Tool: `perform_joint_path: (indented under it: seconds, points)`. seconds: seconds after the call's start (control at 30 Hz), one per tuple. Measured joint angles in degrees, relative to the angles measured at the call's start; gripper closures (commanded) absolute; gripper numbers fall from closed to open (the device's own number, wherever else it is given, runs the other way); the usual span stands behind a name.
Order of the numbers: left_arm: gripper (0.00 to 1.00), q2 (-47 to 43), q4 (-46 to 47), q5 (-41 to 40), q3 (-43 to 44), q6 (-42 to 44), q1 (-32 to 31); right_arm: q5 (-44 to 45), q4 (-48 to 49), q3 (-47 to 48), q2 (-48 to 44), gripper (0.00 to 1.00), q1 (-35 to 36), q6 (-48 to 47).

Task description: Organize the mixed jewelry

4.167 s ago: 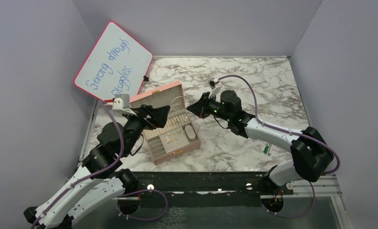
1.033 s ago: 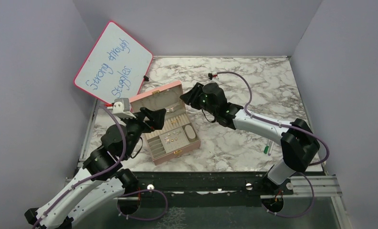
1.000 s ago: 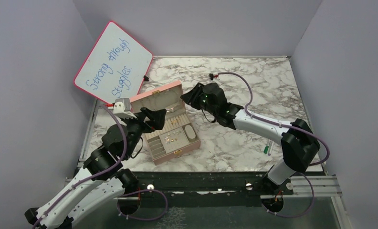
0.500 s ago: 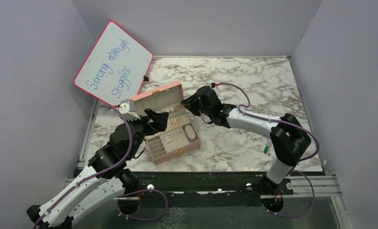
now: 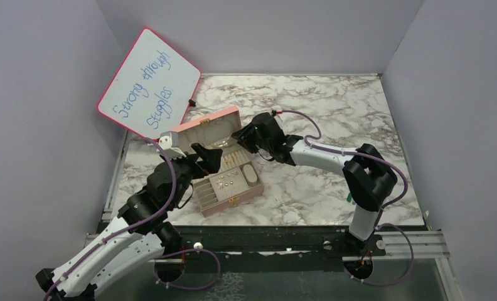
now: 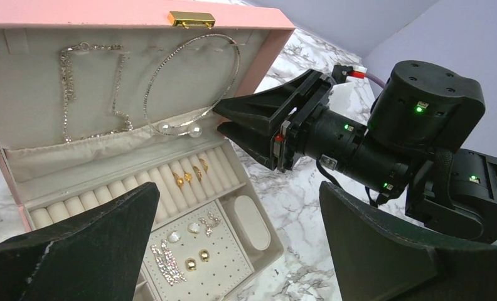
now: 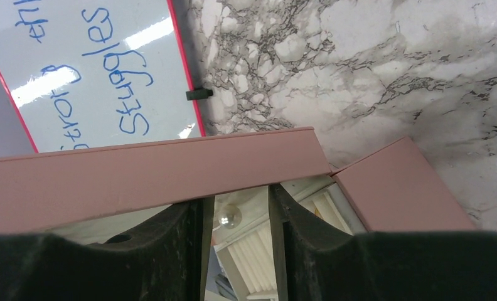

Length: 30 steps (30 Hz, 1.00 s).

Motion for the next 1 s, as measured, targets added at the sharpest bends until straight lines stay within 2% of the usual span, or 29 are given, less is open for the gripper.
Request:
perform_joint_path:
  seconds: [0.4, 0.7, 1.0]
  points:
    - [0.01, 1.18, 0.00, -0.02, -0.74, -0.79, 0.00, -1.14, -0.09, 1.42, 2.19, 0.56, 0.00, 1.97]
    - [0.01, 2.32, -0.37, -0.02, -1.29, -1.73, 0.00, -1.42, 5.03, -1.20, 2.16, 0.54, 0.02, 2.62]
    - [0.01, 2.34, -0.35, -0.02, -2.08, -2.47, 0.00, -2.32, 5.38, -0.50, 3.17, 0.69, 0.09, 3.80]
